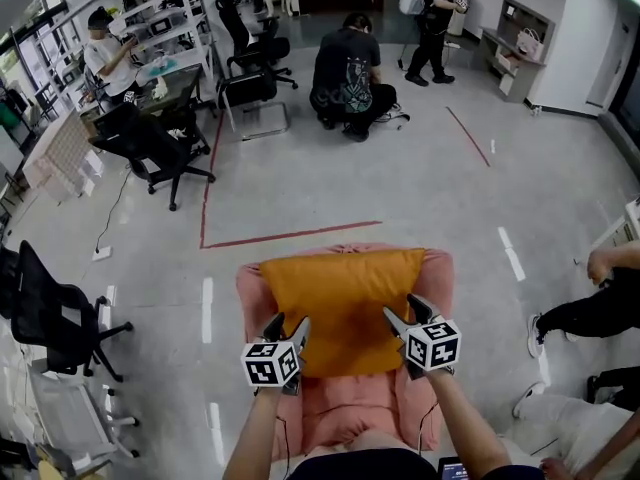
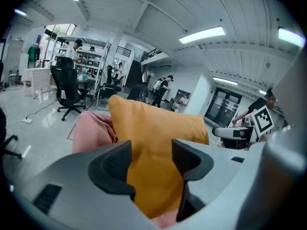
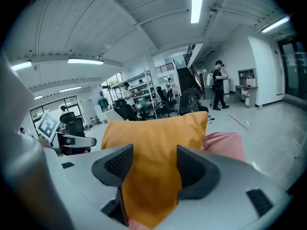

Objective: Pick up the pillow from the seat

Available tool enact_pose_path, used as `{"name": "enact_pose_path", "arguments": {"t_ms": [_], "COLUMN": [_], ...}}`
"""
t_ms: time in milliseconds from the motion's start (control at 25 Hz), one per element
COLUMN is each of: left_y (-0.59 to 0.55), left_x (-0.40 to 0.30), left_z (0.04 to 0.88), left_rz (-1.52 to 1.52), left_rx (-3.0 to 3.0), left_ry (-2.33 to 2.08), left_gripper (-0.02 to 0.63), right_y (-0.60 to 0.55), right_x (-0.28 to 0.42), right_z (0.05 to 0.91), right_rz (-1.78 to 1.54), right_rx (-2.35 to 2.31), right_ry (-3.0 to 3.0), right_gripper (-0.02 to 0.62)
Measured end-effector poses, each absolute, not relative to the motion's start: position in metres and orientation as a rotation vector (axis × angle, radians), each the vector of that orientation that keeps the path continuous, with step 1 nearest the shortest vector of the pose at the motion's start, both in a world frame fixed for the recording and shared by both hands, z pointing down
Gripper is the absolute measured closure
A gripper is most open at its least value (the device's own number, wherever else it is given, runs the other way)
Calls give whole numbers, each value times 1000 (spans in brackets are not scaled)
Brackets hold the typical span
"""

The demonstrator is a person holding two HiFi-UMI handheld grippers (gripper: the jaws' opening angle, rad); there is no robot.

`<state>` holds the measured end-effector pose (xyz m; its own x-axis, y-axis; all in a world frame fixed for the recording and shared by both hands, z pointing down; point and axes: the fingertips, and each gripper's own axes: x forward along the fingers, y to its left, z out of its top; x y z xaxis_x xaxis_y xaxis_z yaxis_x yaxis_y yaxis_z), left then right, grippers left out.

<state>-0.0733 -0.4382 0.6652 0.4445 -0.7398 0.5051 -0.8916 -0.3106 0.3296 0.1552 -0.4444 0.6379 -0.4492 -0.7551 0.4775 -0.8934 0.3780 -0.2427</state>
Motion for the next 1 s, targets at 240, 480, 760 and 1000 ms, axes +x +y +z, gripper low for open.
{"name": "enact_pose_path", "arguments": {"t_ms": [240,480,760,1000], "left_y": [-455,-464,-479,-484], "left_x": [-84,-88,-91,-93], "left_z": [692,712,722,726], "left_rz": [388,425,446,462], "left_rx": [2067,2026,2022,2010], "left_ry": [-1389,-1403,-1393,-1409], "left_gripper": [269,232,218,201], "right_y": [-458,-470,-477,-477], "right_x": [152,157,160,173], "right_z": [663,674,680,689], "right_rz": [714,707,684,736], "right_rx": [1457,1500,1554,1593], "right_ry": [-2282,-2228,-2172,-2123], "right_gripper": [286,281,279,278]}}
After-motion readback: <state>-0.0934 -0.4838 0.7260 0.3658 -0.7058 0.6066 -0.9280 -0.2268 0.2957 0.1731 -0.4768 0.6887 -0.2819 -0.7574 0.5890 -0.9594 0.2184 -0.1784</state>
